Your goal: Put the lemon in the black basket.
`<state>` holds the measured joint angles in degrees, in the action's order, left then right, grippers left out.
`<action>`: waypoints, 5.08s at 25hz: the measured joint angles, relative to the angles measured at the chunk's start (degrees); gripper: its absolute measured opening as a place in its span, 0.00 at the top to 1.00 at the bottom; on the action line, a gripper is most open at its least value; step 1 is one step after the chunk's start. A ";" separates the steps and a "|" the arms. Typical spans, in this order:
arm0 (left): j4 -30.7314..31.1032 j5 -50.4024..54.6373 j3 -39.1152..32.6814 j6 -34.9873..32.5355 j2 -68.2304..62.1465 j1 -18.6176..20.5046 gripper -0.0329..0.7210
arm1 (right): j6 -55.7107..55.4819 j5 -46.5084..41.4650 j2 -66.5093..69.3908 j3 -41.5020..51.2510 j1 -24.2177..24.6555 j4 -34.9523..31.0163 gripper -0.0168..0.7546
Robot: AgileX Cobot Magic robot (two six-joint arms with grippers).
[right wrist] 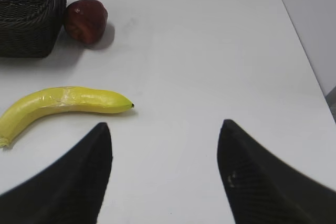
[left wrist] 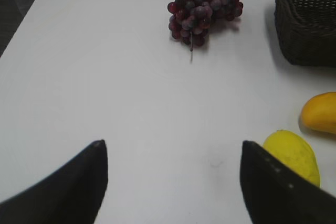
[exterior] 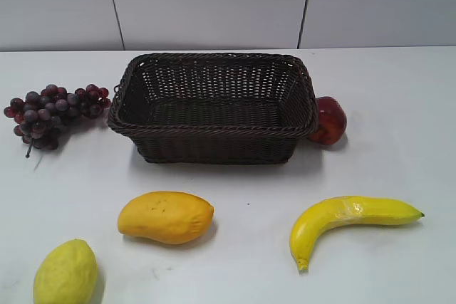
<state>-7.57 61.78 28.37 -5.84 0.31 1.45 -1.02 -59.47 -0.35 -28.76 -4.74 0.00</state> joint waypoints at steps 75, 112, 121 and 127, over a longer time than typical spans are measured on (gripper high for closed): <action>-7.26 -20.12 13.18 12.24 -97.87 -35.56 0.18 | 0.00 0.00 0.00 0.00 0.00 0.00 0.36; 5.53 -26.09 65.25 -2.14 -115.52 -35.56 0.22 | 0.00 0.00 0.00 0.00 0.00 0.00 0.36; -1.95 -25.28 65.32 -2.14 -121.21 -35.56 0.22 | 0.00 0.00 0.00 0.00 0.00 0.00 0.36; -7.59 -17.48 69.44 -2.14 -120.81 -34.97 0.11 | 0.00 0.00 0.00 0.00 0.00 0.00 0.36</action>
<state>-15.17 44.30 97.81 -7.97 -120.50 -33.53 -1.02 -59.47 -0.35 -28.76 -4.74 0.00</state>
